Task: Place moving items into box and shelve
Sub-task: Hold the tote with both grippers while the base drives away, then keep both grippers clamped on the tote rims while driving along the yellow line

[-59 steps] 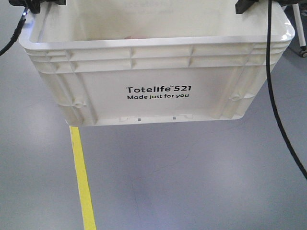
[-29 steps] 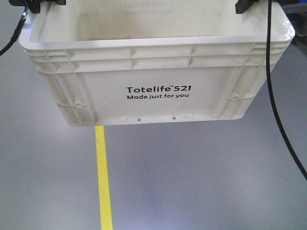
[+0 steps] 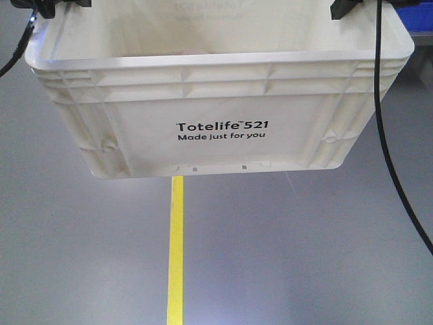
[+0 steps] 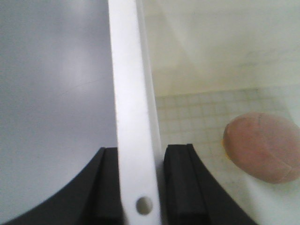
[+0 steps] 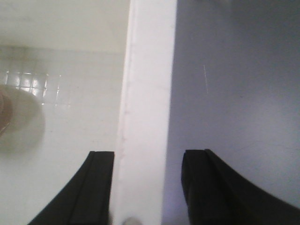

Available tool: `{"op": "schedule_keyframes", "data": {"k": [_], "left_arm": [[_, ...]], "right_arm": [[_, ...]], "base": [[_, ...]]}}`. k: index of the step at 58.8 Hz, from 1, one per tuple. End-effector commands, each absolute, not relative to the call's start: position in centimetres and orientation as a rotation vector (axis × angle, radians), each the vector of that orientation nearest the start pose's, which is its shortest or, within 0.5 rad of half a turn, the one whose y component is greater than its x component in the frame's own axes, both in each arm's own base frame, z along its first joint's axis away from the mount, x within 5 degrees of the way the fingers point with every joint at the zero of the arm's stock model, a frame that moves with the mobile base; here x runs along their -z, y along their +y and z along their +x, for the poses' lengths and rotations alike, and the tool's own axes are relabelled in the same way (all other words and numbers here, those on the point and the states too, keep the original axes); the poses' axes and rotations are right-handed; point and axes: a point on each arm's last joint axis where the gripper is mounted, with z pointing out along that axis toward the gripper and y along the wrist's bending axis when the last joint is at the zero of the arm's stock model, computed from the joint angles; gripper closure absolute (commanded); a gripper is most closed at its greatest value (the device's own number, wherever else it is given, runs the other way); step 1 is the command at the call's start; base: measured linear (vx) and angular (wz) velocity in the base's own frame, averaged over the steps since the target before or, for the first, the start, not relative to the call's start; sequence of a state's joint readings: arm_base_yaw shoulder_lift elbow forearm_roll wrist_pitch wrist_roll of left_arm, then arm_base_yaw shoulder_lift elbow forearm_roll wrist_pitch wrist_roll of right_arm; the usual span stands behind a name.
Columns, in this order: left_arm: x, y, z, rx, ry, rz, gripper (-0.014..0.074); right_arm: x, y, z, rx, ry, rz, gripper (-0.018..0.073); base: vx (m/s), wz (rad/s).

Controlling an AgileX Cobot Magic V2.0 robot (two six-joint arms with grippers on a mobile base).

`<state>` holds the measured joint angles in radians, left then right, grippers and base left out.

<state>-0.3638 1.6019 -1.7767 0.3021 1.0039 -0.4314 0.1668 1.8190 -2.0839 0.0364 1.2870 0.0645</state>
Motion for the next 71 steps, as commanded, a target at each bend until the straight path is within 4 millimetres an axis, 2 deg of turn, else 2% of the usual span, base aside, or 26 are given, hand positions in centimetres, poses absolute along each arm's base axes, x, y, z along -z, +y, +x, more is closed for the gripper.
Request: {"op": "schedule_keyframes", "data": {"k": [1,32,71], "left_arm": [[-47.49,-9.72,32.05,0.065,2.038,0.01,0.0596],[-47.49,-9.72,32.05,0.065,2.038,0.01,0.0596],[-47.49,-9.72,32.05,0.065,2.038,0.01,0.0596]], "right_arm": [[-45.74,5.94,36.04,-0.127,2.403,-0.08,0.0564],[-45.74,5.94,36.04,-0.127,2.403,-0.08,0.0564],[-45.75,5.94,36.05,-0.127,2.402,-0.08,0.0564]], "base": [[0.19,0.2],[0.28,0.09],[0.42,0.11]]}}
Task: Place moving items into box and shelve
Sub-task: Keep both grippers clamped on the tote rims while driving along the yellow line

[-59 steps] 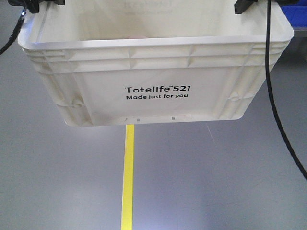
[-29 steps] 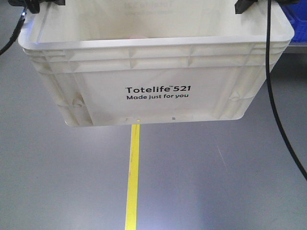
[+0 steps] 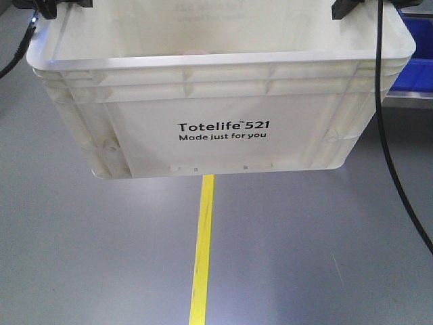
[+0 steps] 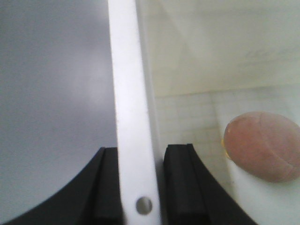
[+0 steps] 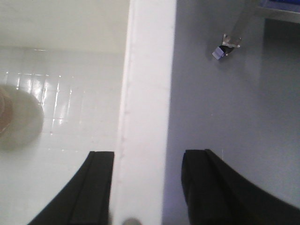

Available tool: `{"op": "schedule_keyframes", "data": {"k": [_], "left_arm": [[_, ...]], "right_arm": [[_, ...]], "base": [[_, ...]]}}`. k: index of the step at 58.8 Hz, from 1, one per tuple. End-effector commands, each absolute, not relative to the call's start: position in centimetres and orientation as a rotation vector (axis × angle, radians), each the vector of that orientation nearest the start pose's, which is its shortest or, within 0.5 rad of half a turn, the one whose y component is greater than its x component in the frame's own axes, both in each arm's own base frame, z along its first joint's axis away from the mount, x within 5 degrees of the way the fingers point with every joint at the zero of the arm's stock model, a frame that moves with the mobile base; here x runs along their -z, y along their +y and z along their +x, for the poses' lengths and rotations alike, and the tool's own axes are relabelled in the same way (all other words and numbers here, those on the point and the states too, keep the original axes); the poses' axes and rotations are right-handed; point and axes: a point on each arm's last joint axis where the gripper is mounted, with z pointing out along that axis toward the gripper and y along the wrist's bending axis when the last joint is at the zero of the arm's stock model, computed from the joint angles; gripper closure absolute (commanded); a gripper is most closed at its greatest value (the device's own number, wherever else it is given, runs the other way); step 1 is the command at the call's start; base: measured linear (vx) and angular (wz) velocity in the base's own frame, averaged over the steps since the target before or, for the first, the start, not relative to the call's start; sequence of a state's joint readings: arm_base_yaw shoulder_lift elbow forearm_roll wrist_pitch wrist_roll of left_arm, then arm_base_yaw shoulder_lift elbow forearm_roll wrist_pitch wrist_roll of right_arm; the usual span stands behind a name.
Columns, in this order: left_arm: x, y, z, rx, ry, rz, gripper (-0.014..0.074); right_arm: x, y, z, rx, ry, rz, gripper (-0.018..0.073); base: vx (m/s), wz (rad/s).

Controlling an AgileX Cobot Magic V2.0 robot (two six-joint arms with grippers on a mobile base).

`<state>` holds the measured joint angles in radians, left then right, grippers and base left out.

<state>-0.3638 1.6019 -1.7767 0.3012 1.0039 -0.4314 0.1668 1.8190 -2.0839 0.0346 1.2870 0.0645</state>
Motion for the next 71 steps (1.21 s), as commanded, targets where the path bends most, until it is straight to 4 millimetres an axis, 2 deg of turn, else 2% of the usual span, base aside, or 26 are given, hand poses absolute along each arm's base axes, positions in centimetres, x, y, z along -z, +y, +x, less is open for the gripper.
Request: {"op": "schedule_keyframes", "data": {"k": [1,33,71], "left_arm": [[-47.49,-9.72,32.05,0.065,2.038,0.01,0.0596],[-47.49,-9.72,32.04,0.066,2.038,0.01,0.0596],[-47.28,-9.81,32.27,0.065,2.043,0.011,0.0596]], "right_arm": [[-45.74,5.94,36.05,-0.127,2.403,-0.08,0.0564],[-45.74,5.94,36.05,-0.127,2.403,-0.08,0.0564],[-45.74,5.94,36.05,-0.127,2.403,-0.08,0.0564]], "base": [[0.47,0.19],[0.5,0.14],[0.57,-0.01]]}}
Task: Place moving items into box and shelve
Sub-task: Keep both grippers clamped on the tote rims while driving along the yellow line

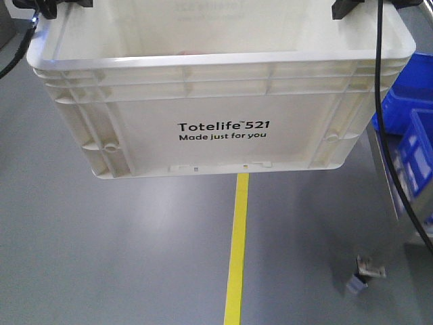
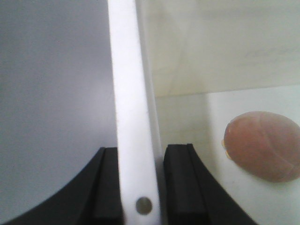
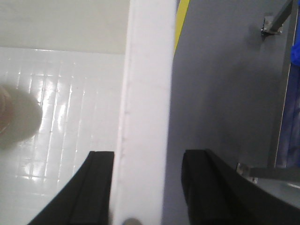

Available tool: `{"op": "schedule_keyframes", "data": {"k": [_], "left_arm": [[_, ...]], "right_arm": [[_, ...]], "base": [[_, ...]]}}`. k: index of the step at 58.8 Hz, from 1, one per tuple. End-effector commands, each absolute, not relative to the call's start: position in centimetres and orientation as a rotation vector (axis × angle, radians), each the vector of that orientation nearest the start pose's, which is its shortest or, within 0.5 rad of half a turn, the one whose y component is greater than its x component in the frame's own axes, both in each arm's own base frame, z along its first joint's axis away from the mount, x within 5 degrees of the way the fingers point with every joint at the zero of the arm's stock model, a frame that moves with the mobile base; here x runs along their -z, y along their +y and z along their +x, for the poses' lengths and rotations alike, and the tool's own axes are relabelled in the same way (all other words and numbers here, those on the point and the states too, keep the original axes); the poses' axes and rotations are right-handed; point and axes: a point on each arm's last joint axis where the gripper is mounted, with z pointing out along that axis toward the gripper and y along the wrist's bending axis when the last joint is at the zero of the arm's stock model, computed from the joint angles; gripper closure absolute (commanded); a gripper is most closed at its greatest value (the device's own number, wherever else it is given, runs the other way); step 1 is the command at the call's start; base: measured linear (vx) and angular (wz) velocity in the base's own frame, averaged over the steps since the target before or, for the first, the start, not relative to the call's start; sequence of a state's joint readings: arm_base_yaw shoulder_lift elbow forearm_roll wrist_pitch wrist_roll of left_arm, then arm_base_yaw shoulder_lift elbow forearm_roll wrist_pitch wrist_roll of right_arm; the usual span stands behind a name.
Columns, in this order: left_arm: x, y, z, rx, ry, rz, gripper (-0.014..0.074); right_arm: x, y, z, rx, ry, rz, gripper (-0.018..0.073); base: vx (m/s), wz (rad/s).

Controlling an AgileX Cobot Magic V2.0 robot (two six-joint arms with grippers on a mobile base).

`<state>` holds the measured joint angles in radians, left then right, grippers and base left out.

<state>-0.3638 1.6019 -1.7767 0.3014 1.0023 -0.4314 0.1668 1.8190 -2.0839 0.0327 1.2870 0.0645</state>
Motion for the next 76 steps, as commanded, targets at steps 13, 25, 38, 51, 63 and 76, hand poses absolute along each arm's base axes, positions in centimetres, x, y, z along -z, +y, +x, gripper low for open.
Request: {"op": "schedule_keyframes", "data": {"k": [13,25,38,51,63,76], "left_arm": [[-47.27,-9.8,32.26,0.063,2.044,0.011,0.0596],[-47.27,-9.8,32.26,0.063,2.044,0.011,0.0596],[-47.27,-9.8,32.26,0.063,2.044,0.011,0.0596],[-47.27,-9.8,32.26,0.063,2.044,0.011,0.0596],[-47.28,-9.8,32.26,0.063,2.044,0.011,0.0596],[-47.28,-9.8,32.26,0.063,2.044,0.011,0.0596]], "right_arm": [[-45.74,5.94,36.05,-0.127,2.403,-0.08,0.0564],[-45.74,5.94,36.05,-0.127,2.403,-0.08,0.0564],[-45.74,5.94,36.05,-0.127,2.403,-0.08,0.0564],[-45.74,5.94,36.05,-0.127,2.403,-0.08,0.0564],[-45.75,5.94,36.05,-0.128,2.402,-0.08,0.0564],[-45.75,5.94,36.05,-0.128,2.402,-0.08,0.0564]], "base": [[0.59,0.03],[0.59,0.06],[0.6,0.01],[0.61,-0.05],[0.62,-0.07],[0.62,-0.13]]}}
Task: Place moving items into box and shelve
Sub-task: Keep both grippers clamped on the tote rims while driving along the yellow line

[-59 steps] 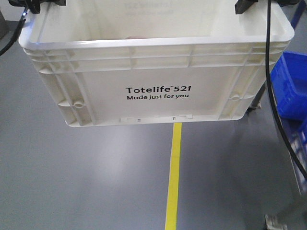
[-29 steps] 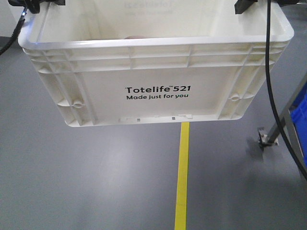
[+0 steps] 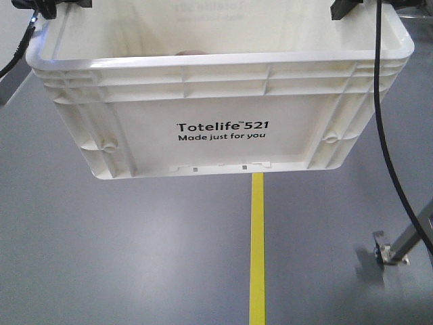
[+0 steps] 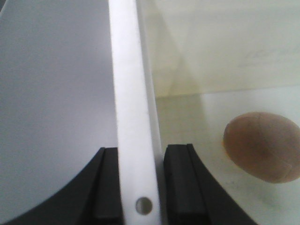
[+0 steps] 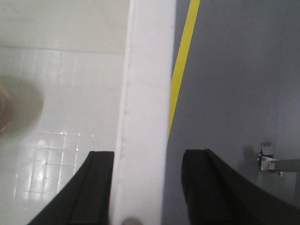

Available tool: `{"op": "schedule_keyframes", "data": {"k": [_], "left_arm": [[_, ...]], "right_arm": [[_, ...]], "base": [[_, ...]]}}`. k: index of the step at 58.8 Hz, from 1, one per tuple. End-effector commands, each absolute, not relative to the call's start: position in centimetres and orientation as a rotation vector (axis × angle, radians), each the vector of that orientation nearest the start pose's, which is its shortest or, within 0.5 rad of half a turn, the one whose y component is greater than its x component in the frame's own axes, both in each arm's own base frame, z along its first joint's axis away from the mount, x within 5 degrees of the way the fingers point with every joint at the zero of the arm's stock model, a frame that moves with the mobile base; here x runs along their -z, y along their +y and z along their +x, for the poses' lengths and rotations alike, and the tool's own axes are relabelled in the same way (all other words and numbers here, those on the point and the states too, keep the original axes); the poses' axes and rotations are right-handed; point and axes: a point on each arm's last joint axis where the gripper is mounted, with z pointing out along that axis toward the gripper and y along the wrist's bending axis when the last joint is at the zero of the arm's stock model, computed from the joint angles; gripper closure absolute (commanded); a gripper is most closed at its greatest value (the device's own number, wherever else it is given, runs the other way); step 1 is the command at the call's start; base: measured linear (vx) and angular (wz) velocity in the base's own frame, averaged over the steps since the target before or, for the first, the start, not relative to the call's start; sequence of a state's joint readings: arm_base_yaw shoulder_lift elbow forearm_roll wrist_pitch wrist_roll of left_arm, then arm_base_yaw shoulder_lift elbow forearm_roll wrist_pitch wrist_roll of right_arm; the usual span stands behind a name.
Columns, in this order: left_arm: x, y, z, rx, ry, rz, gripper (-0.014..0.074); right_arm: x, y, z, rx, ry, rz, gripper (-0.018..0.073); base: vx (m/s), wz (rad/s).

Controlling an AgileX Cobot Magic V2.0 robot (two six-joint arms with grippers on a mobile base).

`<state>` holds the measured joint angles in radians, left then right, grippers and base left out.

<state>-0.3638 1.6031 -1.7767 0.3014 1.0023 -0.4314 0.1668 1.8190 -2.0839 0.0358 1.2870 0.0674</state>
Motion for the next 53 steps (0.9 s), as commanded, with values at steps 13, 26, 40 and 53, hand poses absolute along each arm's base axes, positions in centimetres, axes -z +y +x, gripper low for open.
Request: {"op": "schedule_keyframes", "data": {"k": [13,26,40,53], "left_arm": [[-47.28,-9.8,32.26,0.063,2.044,0.011,0.0596],[-47.28,-9.8,32.26,0.063,2.044,0.011,0.0594],[-47.28,-9.8,32.26,0.063,2.044,0.011,0.0594],[-47.27,-9.8,32.26,0.063,2.044,0.011,0.0594]], "right_arm": [[-45.74,5.94,36.04,-0.127,2.403,-0.08,0.0564],[-45.75,5.94,36.05,-0.128,2.402,-0.08,0.0564],[-45.74,5.95,36.04,-0.129,2.403,-0.08,0.0564],[-45.75,5.94,36.05,-0.128,2.402,-0.08,0.0564]], "base": [[0.61,-0.15],[0.63,-0.14],[0.65,-0.15],[0.66,-0.2]]}}
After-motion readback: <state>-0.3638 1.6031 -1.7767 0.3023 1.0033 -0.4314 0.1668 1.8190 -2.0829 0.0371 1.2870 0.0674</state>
